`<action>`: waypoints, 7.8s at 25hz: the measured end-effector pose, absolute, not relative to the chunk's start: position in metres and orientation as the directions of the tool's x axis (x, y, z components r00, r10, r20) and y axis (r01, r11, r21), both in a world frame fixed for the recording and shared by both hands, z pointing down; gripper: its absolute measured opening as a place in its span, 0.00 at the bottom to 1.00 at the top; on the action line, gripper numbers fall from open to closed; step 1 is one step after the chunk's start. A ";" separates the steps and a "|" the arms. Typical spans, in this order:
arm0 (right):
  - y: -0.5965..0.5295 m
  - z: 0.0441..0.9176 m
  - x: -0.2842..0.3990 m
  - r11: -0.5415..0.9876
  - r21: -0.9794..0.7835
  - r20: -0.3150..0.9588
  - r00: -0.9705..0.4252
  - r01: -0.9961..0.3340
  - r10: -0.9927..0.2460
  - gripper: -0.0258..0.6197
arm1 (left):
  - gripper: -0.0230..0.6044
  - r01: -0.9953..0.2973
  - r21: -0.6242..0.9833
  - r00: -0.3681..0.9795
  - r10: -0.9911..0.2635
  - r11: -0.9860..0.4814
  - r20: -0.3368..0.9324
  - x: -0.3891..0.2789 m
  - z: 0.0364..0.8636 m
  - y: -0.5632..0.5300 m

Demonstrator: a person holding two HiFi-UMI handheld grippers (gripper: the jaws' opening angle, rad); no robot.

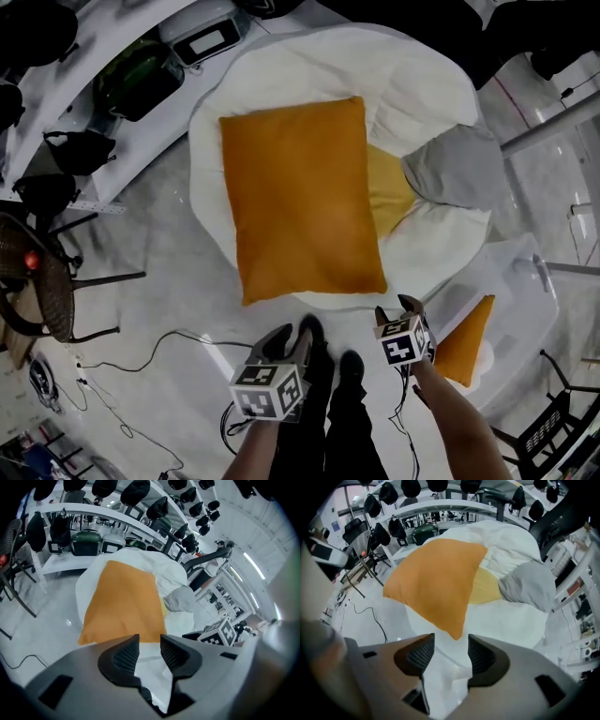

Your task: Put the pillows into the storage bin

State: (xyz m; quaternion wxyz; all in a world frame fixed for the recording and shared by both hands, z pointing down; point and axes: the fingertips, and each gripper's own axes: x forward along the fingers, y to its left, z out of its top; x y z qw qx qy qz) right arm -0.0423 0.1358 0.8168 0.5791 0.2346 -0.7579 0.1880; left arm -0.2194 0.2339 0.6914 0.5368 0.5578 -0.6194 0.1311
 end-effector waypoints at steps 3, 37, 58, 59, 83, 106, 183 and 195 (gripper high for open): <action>0.128 0.845 -0.046 0.856 0.028 0.965 -0.210 -0.516 -0.158 0.39 | 0.26 -0.826 0.433 0.174 -0.568 0.361 0.805 -0.225 0.710 0.240; 0.147 0.703 -0.141 0.780 -0.288 0.816 -0.569 -0.556 -0.104 0.07 | 0.26 -0.747 0.500 0.102 -0.666 0.439 0.738 -0.252 0.619 0.224; 0.108 0.460 -0.145 0.572 -0.456 0.631 -0.701 -0.682 -0.333 0.07 | 0.26 -0.811 0.558 0.237 -0.773 0.177 0.589 -0.229 0.411 0.150; 0.106 0.452 -0.142 0.564 -0.461 0.623 -0.702 -0.686 -0.345 0.07 | 0.26 -0.809 0.565 0.249 -0.777 0.162 0.578 -0.225 0.403 0.148; 0.088 0.284 0.047 0.373 -0.473 0.455 -0.583 -0.799 -0.673 0.07 | 0.26 -0.793 0.547 0.539 -0.728 -0.269 0.424 -0.037 0.279 0.111; 0.099 0.242 0.367 -0.146 -0.416 0.409 -0.041 -0.897 -0.912 0.07 | 0.26 -0.624 0.558 0.780 -0.485 -0.547 0.396 0.141 0.268 0.137; 0.301 0.310 0.344 -0.202 -0.331 0.543 -0.011 -0.922 -0.840 0.04 | 0.26 -0.671 0.409 0.717 -0.403 -0.619 0.569 0.168 0.312 0.191; 0.322 0.292 0.338 -0.165 -0.250 0.530 0.008 -0.954 -0.848 0.04 | 0.26 -0.682 0.372 0.712 -0.457 -0.629 0.533 0.158 0.288 0.200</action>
